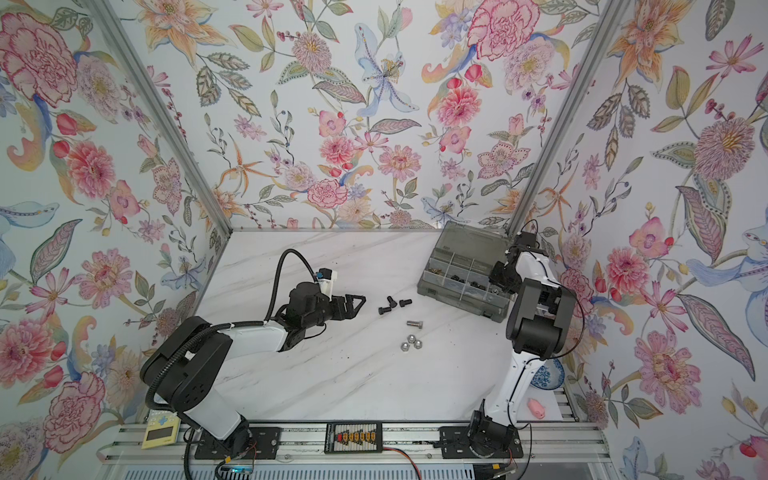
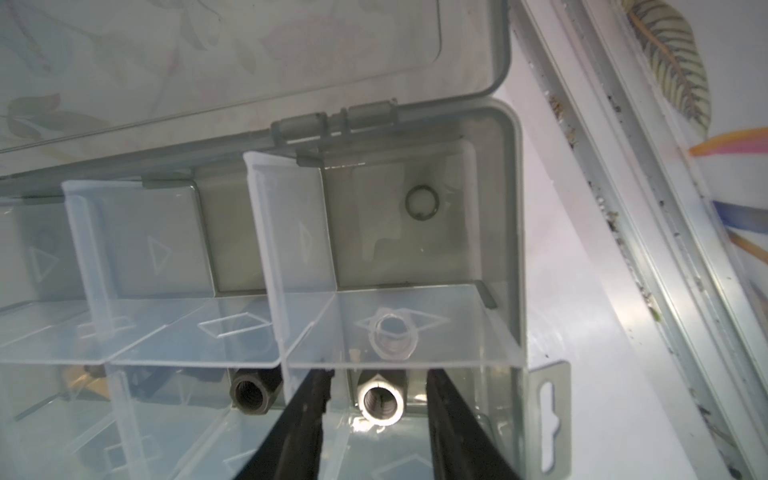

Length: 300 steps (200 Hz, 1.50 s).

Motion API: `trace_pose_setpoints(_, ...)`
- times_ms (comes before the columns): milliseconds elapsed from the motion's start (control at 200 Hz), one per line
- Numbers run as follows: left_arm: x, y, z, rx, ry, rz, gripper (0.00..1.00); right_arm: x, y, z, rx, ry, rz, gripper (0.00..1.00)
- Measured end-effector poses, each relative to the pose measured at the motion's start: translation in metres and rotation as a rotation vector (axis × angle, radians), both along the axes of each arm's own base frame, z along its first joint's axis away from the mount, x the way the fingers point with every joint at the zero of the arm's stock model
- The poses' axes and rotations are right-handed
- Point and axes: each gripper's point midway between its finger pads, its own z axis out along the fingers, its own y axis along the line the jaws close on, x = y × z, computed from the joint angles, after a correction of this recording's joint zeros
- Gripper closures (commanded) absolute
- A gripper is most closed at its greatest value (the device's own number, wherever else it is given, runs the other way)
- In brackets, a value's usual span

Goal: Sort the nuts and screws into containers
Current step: 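Open the right gripper to drop the silver nut into the compartment, then move the open right gripper back over the remaining silver hex nuts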

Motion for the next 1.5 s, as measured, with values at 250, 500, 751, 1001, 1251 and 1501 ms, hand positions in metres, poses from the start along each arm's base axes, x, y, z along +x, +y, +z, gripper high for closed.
trace_pose_setpoints(250,0.002,-0.002,0.004,-0.006,-0.009,-0.001,0.01,-0.016,0.039,0.068,-0.005,-0.129,0.100,0.52)
trace_pose_setpoints(500,0.002,-0.001,0.003,-0.001,-0.002,0.000,0.01,-0.065,0.141,0.078,0.026,-0.137,0.330,0.50)
trace_pose_setpoints(751,0.001,-0.001,0.002,0.000,0.001,0.000,0.01,-0.125,0.221,0.024,0.039,0.039,0.527,0.49)
trace_pose_setpoints(1001,0.001,-0.001,0.002,0.001,0.001,0.000,0.01,-0.170,0.252,-0.007,-0.001,0.148,0.644,0.48)
trace_pose_setpoints(1251,-0.002,0.001,-0.001,0.006,0.009,0.002,0.01,-0.189,0.260,-0.020,-0.036,0.190,0.674,0.48)
trace_pose_setpoints(1501,-0.002,0.002,0.000,0.007,0.007,0.004,0.01,-0.204,0.265,-0.029,-0.048,0.223,0.694,0.48)
